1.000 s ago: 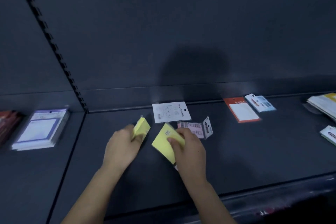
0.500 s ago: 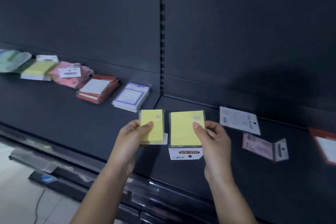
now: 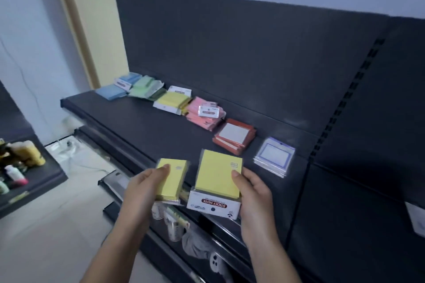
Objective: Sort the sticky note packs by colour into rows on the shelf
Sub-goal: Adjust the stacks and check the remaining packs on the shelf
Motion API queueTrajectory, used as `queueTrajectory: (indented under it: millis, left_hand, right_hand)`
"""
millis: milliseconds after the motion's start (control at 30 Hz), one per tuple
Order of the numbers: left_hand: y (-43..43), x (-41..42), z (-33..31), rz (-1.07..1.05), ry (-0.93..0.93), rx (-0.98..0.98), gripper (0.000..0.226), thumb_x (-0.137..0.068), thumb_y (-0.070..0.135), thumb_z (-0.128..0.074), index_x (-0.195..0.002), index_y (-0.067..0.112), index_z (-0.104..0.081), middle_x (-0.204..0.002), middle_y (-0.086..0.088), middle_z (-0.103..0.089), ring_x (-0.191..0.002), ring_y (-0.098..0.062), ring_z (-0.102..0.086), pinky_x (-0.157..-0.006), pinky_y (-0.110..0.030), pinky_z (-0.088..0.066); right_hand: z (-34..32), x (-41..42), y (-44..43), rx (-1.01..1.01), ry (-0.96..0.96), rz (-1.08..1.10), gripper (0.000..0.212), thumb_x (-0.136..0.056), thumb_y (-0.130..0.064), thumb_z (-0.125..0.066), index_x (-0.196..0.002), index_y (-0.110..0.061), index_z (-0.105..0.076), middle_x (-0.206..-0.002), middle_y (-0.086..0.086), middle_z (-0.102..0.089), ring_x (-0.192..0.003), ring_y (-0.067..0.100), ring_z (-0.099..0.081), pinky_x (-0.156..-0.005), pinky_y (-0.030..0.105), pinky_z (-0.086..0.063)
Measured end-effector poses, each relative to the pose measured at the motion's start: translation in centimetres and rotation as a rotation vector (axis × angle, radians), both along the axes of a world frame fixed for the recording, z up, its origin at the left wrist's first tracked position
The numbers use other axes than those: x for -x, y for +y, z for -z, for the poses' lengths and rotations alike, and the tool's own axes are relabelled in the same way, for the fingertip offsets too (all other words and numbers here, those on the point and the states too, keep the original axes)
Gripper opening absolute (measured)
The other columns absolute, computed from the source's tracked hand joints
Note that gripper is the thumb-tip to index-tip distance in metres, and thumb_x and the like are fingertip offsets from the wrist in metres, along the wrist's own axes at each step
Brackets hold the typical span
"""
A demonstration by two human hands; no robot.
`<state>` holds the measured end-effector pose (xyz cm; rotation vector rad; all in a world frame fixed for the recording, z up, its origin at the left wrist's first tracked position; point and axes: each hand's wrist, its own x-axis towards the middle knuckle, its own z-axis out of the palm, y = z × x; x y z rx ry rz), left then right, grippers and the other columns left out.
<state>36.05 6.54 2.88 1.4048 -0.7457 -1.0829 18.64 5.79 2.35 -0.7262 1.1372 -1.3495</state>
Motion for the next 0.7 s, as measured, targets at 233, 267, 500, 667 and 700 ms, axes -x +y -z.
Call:
queueTrajectory:
  millis: [233, 267, 500, 667, 700]
  left_hand:
    - [-0.9, -8.9, 0.5, -0.099, -0.042, 0.045, 0.026, -0.093, 0.023, -0.053, -0.076, 0.005, -0.059, -0.049, 0.004, -0.061, -0.044, -0.006, -0.055, -0.048, -0.019, -0.044]
    - [-1.4, -9.8, 0.8, -0.119, -0.043, 0.053, 0.027, -0.093, 0.025, -0.052, -0.078, 0.004, -0.059, -0.053, 0.003, -0.062, -0.047, -0.007, -0.056, -0.052, -0.022, -0.044]
    - [-8.0, -13.0, 1.2, -0.081, -0.062, -0.023, 0.019, -0.094, 0.013, -0.043, -0.079, 0.011, -0.055, -0.073, 0.000, -0.053, -0.066, -0.013, -0.046, -0.059, -0.027, -0.032]
    - [-14.3, -14.3, 0.4, 0.089, -0.128, -0.029, 0.025, -0.096, 0.017, -0.038, -0.083, 0.012, -0.059, -0.066, 0.003, -0.057, -0.060, -0.007, -0.055, -0.055, -0.021, -0.039]
    - [-15.5, -14.6, 0.2, 0.118, -0.131, -0.031, 0.027, -0.096, 0.020, -0.038, -0.082, 0.012, -0.060, -0.065, 0.003, -0.056, -0.059, -0.008, -0.056, -0.054, -0.022, -0.040]
  right_hand:
    - [0.3, -10.2, -1.9, -0.048, -0.033, -0.151, 0.014, -0.088, -0.010, -0.060, -0.101, -0.011, -0.066, -0.094, 0.008, -0.074, -0.087, 0.025, -0.069, -0.081, 0.041, -0.054]
    - [0.3, -11.0, -2.4, -0.050, -0.022, -0.157, 0.014, -0.088, -0.010, -0.060, -0.100, -0.010, -0.066, -0.093, 0.009, -0.074, -0.086, 0.024, -0.069, -0.080, 0.041, -0.054]
    - [0.3, -14.5, -9.6, -0.061, -0.020, -0.146, 0.011, -0.087, -0.011, -0.061, -0.096, -0.010, -0.066, -0.088, 0.009, -0.074, -0.076, 0.021, -0.069, -0.068, 0.035, -0.055]
    - [0.8, -17.7, -15.8, -0.084, -0.051, -0.205, 0.009, -0.087, -0.010, -0.060, -0.094, -0.009, -0.065, -0.080, 0.006, -0.072, -0.068, 0.017, -0.065, -0.061, 0.029, -0.052]
    - [0.9, -18.3, -16.9, -0.088, -0.049, -0.199, 0.008, -0.087, -0.010, -0.060, -0.093, -0.009, -0.065, -0.080, 0.006, -0.072, -0.069, 0.017, -0.064, -0.063, 0.030, -0.051]
